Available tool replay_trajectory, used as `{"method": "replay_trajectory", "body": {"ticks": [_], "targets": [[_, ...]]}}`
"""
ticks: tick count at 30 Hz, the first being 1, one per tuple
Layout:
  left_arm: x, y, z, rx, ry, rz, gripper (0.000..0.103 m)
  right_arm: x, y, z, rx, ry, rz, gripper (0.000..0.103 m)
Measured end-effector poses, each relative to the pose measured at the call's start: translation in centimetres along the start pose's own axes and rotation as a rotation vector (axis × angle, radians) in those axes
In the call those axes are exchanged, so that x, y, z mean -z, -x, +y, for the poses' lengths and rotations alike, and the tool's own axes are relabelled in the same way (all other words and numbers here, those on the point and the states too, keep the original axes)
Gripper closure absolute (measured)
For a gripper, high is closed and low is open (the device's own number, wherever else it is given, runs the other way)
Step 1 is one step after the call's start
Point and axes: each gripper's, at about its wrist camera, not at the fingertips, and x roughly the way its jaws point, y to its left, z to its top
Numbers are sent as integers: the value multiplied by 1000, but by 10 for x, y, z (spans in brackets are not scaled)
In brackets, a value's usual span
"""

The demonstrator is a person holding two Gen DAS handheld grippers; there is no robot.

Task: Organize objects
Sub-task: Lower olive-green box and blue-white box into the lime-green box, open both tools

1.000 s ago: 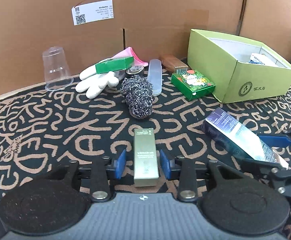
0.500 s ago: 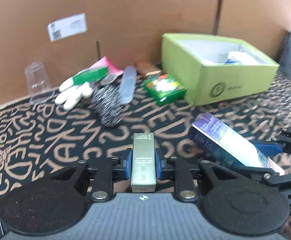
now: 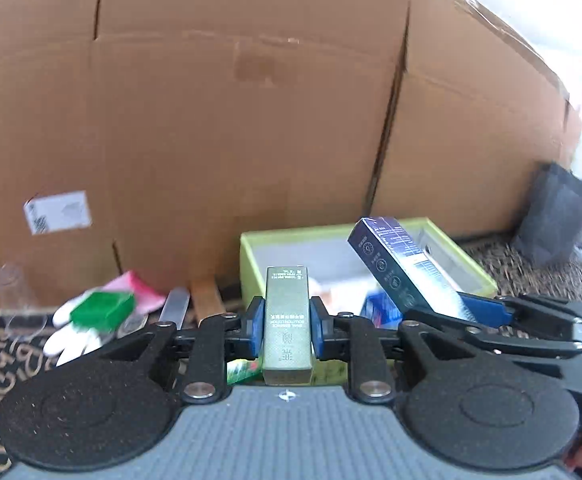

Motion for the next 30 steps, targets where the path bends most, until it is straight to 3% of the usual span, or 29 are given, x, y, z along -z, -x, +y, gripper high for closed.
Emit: {"method": "replay_trajectory", "body": {"ticks": [10, 20, 22, 23, 24, 25, 27, 30], "targets": [[-22, -76, -5, -22, 92, 61, 79, -20, -80, -44, 67, -121, 30, 65], [-18, -95, -4, -22, 78, 70, 80, -7, -112, -49, 83, -121, 75, 65], [-16, -92, -1, -11, 80, 38, 77, -5, -111, -48, 83, -96, 70, 57], [-15, -89, 1, -5, 91, 25, 64, -4, -107, -48, 91, -87, 57, 53], [-15, -87, 4, 3, 109, 19, 36, -4, -104, -48, 104, -75, 45, 44], [-15, -84, 8, 5, 133, 5, 26, -4, -99, -48, 111, -65, 25, 40], [-13, -76, 12, -5, 160, -37, 23, -4, -90, -49, 127, -66, -2, 40], [-12, -72, 14, -5, 163, -33, 22, -3, -79, -53, 151, -82, -24, 32]]}}
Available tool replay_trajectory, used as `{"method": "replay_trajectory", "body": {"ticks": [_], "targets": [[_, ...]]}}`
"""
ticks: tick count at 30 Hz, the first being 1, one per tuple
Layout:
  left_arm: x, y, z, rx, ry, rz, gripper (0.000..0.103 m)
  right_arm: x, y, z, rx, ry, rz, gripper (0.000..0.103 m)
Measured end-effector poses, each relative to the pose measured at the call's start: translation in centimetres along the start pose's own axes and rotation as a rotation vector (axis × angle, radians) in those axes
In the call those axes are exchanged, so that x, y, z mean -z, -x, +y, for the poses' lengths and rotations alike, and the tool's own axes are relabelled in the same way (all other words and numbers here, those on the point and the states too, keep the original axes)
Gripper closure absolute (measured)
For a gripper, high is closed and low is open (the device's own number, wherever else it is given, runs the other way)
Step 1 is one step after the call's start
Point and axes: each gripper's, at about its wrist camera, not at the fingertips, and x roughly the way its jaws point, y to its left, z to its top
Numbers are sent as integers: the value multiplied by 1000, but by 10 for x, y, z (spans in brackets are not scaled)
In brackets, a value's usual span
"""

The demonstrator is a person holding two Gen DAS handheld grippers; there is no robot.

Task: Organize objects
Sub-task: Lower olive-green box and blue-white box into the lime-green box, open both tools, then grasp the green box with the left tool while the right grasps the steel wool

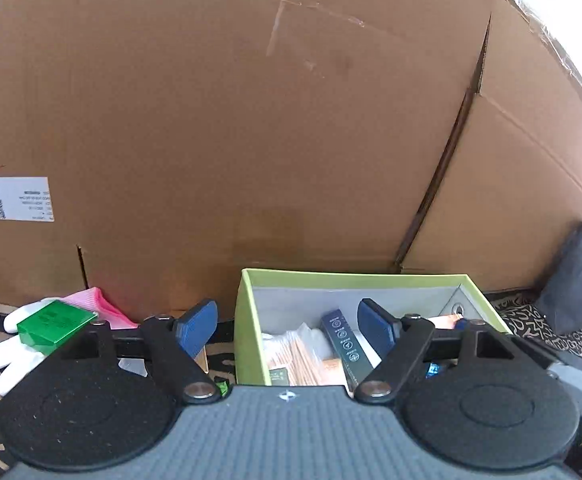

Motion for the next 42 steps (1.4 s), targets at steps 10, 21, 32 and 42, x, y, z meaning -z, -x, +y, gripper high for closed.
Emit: {"method": "replay_trajectory", "body": {"ticks": [10, 21, 32, 42], "targets": [[13, 29, 12, 6, 39, 25, 15, 7, 32, 3, 8, 28, -13, 0], [65, 79, 30, 12, 47, 88, 11, 52, 85, 41, -20, 152, 16, 0], [108, 93, 88, -132, 137, 157, 11, 102, 93, 92, -116, 247, 120, 0], [88, 92, 143, -246, 158, 107, 11, 109, 80, 134, -229, 288, 168, 0]]}}
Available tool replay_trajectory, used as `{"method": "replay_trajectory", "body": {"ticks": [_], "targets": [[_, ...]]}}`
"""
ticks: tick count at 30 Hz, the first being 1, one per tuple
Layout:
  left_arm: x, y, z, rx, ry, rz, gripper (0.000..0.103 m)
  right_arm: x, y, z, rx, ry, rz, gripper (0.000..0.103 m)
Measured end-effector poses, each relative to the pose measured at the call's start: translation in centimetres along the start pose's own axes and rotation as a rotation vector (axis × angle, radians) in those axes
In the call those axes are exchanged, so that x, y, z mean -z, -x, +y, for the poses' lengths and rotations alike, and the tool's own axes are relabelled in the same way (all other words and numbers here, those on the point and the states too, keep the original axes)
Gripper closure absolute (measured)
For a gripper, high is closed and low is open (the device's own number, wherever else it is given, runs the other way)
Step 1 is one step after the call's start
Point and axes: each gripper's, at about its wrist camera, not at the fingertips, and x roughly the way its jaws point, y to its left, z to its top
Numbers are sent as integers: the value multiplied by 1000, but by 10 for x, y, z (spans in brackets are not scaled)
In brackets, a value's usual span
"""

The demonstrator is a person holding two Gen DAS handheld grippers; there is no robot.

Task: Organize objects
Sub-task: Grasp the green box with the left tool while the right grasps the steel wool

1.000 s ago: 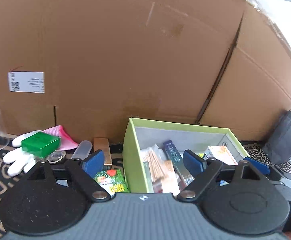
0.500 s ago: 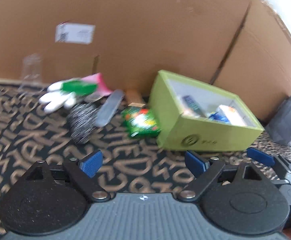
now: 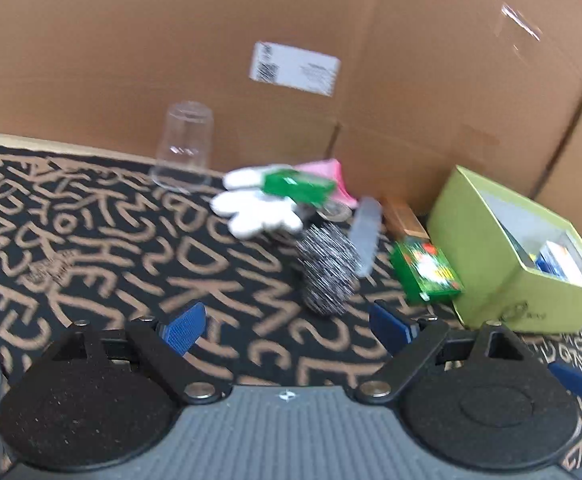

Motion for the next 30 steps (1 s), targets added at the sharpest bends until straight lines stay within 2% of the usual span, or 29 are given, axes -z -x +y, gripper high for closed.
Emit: {"method": "replay_trajectory", "body": {"ticks": [5, 7, 10, 12, 17, 18, 19, 20, 25, 30], "targets": [[-16, -6, 18, -34, -7, -12, 11, -21, -35, 29, -54, 34, -1, 2], [-21, -9, 24, -28, 10, 0, 11, -29, -54, 40, -59, 55, 10, 9], [-25, -11, 32, -6, 27, 8, 11, -40, -84, 55, -59, 87, 25, 14], [-26, -12, 35, 4, 27, 9, 11, -46, -104, 61, -55, 89, 36, 25], [-36, -24, 31, 20, 3, 9, 11, -56, -137, 61, -47, 56, 50, 29], [-39, -27, 29, 18, -2, 2, 11, -57, -141, 60, -41, 51, 50, 37], [-43, -31, 26, 20, -9, -7, 11, -58, -145, 59, -38, 45, 53, 61], [-48, -36, 23, 25, -21, -15, 11, -59, -147, 57, -42, 39, 60, 71], [-70, -71, 2, 23, -95, -10, 11, -42, -129, 46, -58, 42, 59, 72], [-84, -110, -18, -24, -176, 9, 11, -17, -95, 35, -43, 34, 78, 72]]}}
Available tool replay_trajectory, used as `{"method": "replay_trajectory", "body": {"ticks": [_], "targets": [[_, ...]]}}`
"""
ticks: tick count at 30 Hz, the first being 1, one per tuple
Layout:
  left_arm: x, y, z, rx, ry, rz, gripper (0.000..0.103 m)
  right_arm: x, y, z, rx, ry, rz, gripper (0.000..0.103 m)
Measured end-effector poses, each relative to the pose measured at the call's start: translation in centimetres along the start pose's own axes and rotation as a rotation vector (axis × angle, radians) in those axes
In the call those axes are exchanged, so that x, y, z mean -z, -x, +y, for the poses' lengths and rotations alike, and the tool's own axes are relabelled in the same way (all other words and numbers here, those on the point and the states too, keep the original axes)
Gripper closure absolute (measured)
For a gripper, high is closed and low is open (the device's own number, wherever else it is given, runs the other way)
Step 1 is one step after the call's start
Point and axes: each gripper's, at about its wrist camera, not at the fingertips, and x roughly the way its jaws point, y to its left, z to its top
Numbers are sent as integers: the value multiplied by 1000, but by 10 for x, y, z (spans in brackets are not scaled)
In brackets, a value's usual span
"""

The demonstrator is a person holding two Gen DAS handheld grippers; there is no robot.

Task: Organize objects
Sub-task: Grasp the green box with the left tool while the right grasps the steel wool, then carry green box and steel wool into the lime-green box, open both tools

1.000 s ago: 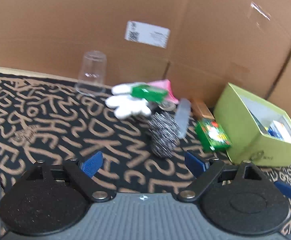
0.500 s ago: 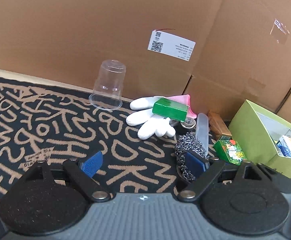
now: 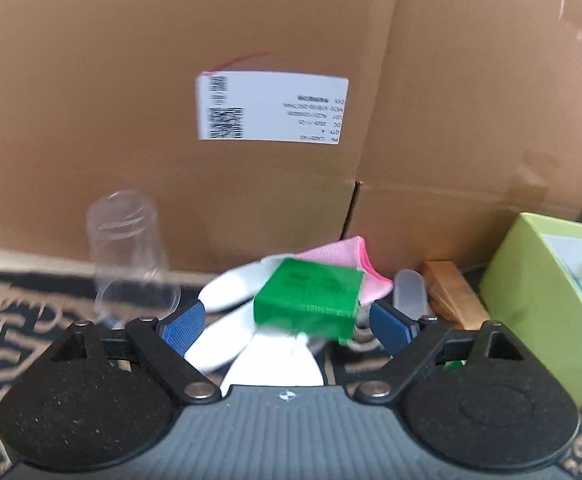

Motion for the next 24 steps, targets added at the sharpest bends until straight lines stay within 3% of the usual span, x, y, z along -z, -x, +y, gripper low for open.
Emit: {"method": "replay_trajectory", "body": {"ticks": [4, 5, 6, 8, 12, 18, 24], "targets": [[-6, -21, -7, -27, -33, 33, 11, 9, 18, -6, -6, -40, -1, 72], [-7, -23, -8, -16, -39, 36, 16, 10, 21, -8, -5, -46, -2, 72], [-7, -23, -9, 2, -48, 41, 32, 10, 24, -9, -3, -53, -5, 72], [-6, -17, -13, 5, -68, 46, 36, 10, 29, -11, -5, -62, -15, 73], [6, 11, -24, -4, -154, 8, 36, 10, 43, -16, -7, -75, -43, 76], [36, 75, -32, 85, -190, -20, 37, 20, 65, -24, 6, -81, -48, 78], [79, 110, -49, 183, -235, 50, 36, 42, 92, -33, 26, -80, -3, 78]]}}
